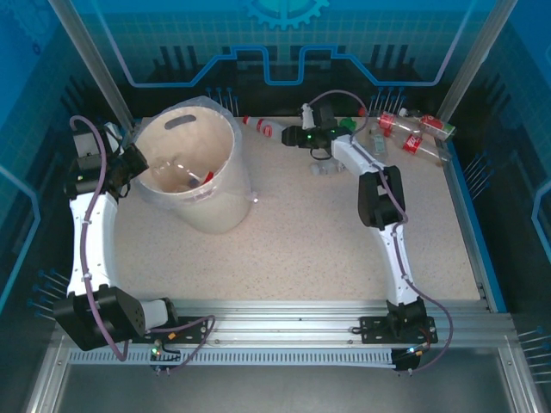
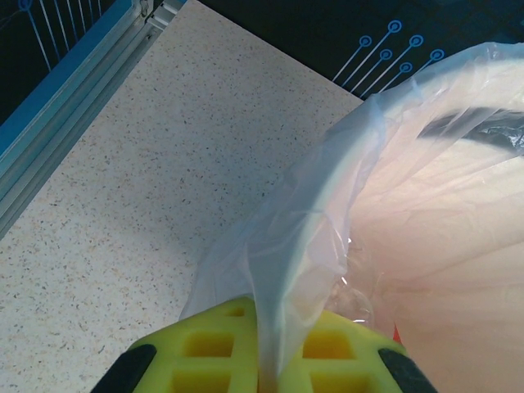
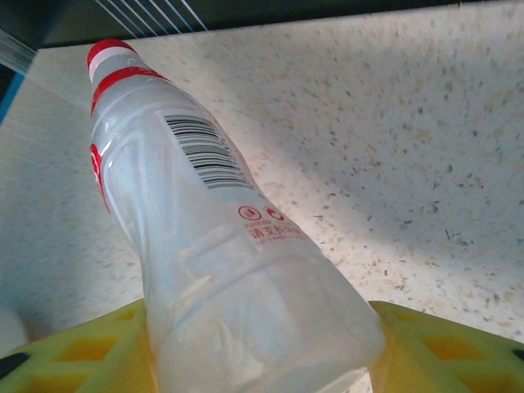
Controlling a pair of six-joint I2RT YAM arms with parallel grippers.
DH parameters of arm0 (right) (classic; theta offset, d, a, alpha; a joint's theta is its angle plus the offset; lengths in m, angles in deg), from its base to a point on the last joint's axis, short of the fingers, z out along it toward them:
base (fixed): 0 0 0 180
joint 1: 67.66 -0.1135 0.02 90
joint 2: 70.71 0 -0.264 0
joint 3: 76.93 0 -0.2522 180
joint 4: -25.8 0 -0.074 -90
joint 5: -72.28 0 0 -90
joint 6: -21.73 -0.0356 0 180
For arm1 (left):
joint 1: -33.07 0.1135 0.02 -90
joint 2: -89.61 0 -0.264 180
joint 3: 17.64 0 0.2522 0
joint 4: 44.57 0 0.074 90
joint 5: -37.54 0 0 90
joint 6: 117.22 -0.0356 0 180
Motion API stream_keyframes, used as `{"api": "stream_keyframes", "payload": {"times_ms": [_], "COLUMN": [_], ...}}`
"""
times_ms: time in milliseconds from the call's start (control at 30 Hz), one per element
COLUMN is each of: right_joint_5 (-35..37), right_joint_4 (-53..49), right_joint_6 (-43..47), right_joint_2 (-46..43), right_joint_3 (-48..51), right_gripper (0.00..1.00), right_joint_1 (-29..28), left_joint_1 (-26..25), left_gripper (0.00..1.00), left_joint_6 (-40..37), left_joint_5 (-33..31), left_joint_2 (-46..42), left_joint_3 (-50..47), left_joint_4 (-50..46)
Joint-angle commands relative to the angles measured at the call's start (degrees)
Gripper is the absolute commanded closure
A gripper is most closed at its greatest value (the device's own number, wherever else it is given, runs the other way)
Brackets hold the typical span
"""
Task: Put the plastic bottles in the bin
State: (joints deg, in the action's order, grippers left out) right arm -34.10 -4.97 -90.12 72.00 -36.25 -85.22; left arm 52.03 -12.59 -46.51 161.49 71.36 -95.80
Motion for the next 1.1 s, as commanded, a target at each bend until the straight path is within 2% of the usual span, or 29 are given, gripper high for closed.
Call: {"api": "stream_keyframes", "payload": {"times_ms": [0,300,467,633,800,1067], "right_joint_5": [0.8,3.3,3.6,1.0,-0.2,3.8], "right_joint_4": [0.9,-6.5,-15.1,-21.7,-29.6,-40.0], "right_joint_6": [3.8,12.9,18.6,22.9,26.7,34.9], "right_joint_2": [-9.1,-31.4,-41.4,-48.6,-52.2,-50.8], "right_joint_3": [3.8,16.0,15.5,12.8,8.0,2.2], "right_gripper": [0.42,0.42,0.43,0.43,0.43,0.43], "right_joint_1": [0.7,3.9,4.7,4.1,0.5,-11.7], "left_joint_1": [-0.2,-5.5,-10.1,-14.6,-18.5,-23.7], "left_gripper": [1.0,1.0,1.0,1.0,1.0,1.0], "left_joint_6": [1.9,-0.7,-1.9,-3.6,-5.0,-7.9], "left_joint_5": [4.6,1.0,-3.4,-7.2,-10.0,-13.7], "left_joint_2": [-2.1,0.1,2.2,5.1,6.6,6.3], "left_joint_3": [3.0,7.6,12.1,16.9,19.6,20.4], "left_joint_4": [-1.2,-4.8,-6.2,-8.0,-7.9,-4.3]}}
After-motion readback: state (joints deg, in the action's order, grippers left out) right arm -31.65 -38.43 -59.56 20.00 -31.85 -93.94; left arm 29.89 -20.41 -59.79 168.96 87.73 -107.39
